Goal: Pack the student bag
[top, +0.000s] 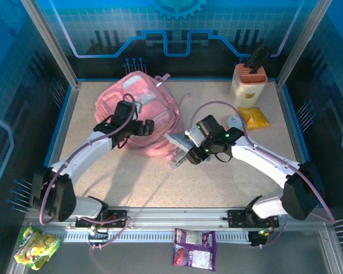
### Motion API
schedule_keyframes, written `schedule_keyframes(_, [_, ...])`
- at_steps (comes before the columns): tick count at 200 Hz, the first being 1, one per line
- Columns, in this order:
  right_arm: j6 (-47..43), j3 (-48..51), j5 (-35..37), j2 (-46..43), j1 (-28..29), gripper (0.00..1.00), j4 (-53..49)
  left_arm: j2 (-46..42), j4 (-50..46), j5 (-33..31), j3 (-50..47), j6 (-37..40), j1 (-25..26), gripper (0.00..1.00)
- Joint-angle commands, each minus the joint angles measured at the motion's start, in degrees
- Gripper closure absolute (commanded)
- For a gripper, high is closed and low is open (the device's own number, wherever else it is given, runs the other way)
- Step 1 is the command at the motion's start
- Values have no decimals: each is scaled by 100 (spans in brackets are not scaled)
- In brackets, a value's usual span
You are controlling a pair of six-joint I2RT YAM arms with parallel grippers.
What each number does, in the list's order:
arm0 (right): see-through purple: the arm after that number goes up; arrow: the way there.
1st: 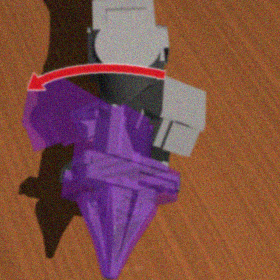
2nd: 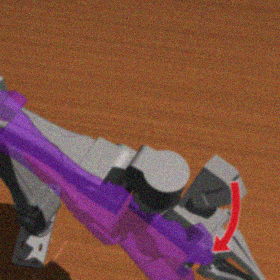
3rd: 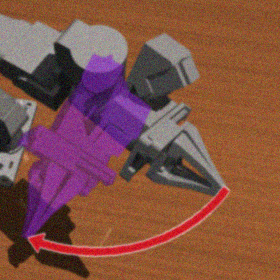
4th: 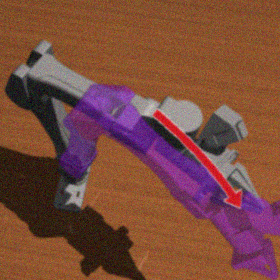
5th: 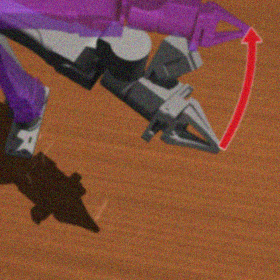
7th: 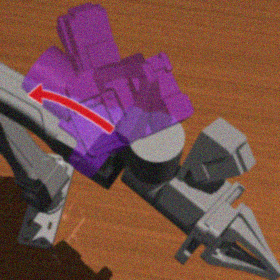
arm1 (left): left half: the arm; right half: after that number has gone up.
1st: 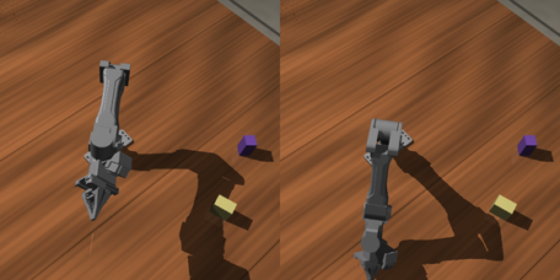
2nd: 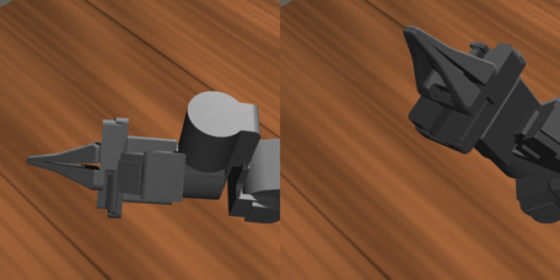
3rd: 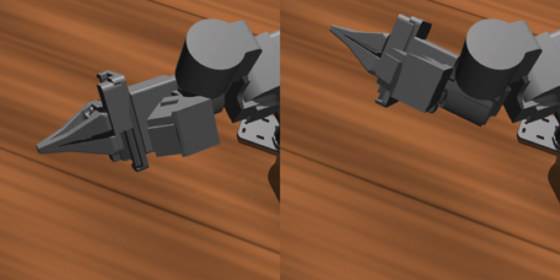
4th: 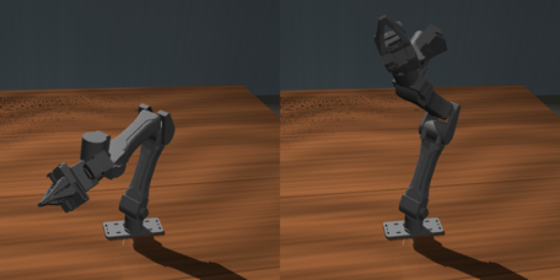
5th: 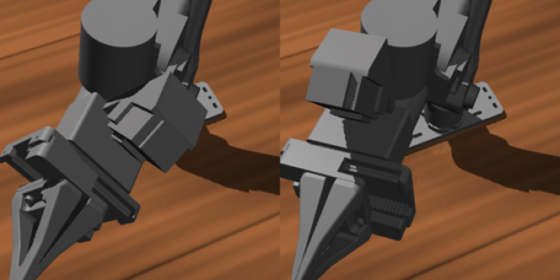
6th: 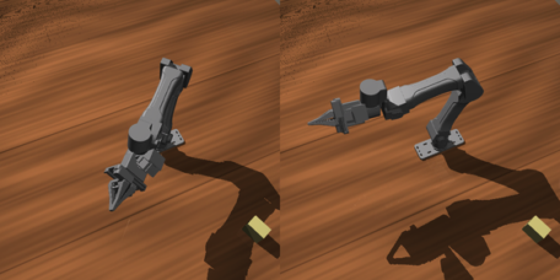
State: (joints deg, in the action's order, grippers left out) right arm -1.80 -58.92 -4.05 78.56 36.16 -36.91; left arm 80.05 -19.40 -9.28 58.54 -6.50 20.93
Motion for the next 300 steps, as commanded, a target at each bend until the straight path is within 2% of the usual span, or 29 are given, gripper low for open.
schedule_keyframes(1, [404, 126, -317, -243, -341, 36, -83, 383, 548, -327, 222, 1175, 284, 1])
schedule_keyframes(36, [547, 244, -556, -340, -658, 37, 130, 1145, 461, -482, 655, 1850, 582, 1])
schedule_keyframes(55, [576, 249, -657, -308, -714, 37, 199, 1658, 231, -835, 1020, 1951, 623, 2])
schedule_keyframes(88, [620, 267, -737, -280, -725, 38, 254, 2278, 62, -1289, 1427, 2023, 623, 17])
schedule_keyframes(119, [653, 291, -735, -312, -731, 38, 305, 2394, 151, -1142, 1477, 2139, 623, 34])
schedule_keyframes(135, [646, 280, -742, -311, -744, 38, 299, 2461, 127, -1339, 1532, 2205, 623, 43])
schedule_keyframes(144, [646, 280, -742, -325, -749, 38, 289, 2480, -97, -1257, 1653, 2184, 626, 41])
schedule_keyframes(158, [649, 305, -746, -371, -755, 38, 301, 2393, -301, -926, 1681, 2162, 703, 28])
schedule_keyframes(164, [648, 323, -746, -386, -760, 37, 319, 2350, -253, -876, 1599, 2216, 754, 25])
schedule_keyframes(199, [676, 402, -840, -400, -789, 37, 408, 2418, -198, -920, 1457, 2331, 824, 23])
schedule_keyframes(232, [664, 429, -857, -410, -787, 37, 411, 2713, -148, -1513, 1576, 2400, 805, 25])
schedule_keyframes(258, [666, 423, -816, -470, -795, 37, 404, 2838, -110, -1648, 1721, 2437, 755, 39])
schedule_keyframes(300, [643, 401, -731, -558, -799, 37, 310, 2537, -308, -1516, 1942, 2290, 757, 81])
